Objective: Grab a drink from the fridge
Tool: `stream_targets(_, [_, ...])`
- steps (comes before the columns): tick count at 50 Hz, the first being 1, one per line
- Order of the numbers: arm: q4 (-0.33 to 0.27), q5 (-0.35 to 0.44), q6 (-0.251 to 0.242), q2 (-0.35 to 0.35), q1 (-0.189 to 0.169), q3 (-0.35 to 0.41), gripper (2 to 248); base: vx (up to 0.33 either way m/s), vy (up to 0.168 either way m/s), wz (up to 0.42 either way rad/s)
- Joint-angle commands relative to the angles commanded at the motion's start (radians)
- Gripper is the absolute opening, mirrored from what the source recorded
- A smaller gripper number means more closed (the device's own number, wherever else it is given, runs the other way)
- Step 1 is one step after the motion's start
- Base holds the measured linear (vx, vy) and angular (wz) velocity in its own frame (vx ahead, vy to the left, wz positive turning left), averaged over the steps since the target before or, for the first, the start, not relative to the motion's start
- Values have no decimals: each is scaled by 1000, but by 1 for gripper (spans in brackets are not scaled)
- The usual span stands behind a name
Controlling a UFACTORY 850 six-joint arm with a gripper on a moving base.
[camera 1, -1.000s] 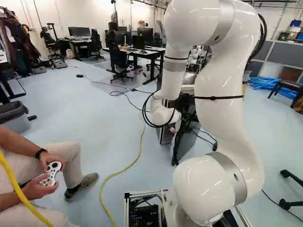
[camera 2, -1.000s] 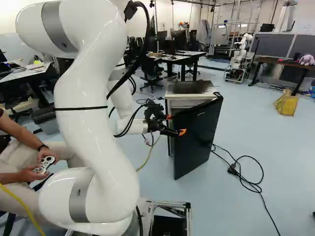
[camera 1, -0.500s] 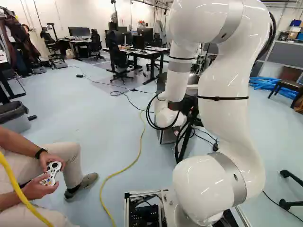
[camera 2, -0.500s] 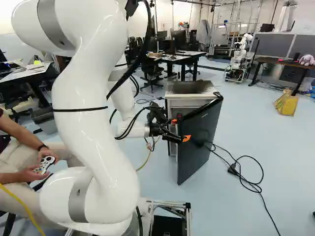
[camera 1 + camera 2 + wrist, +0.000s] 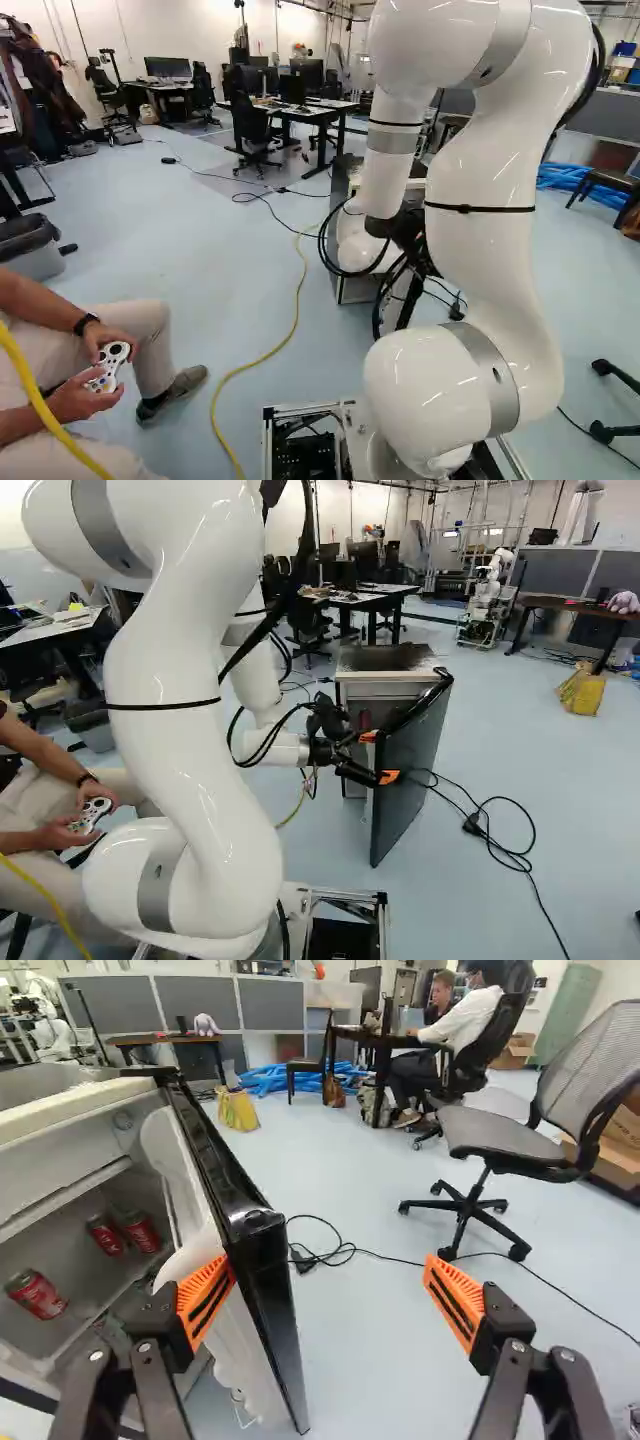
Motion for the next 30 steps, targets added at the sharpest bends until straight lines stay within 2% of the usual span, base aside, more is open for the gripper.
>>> stream_targets(30, [58,30,0,0,-126,-1,247,0,0,0])
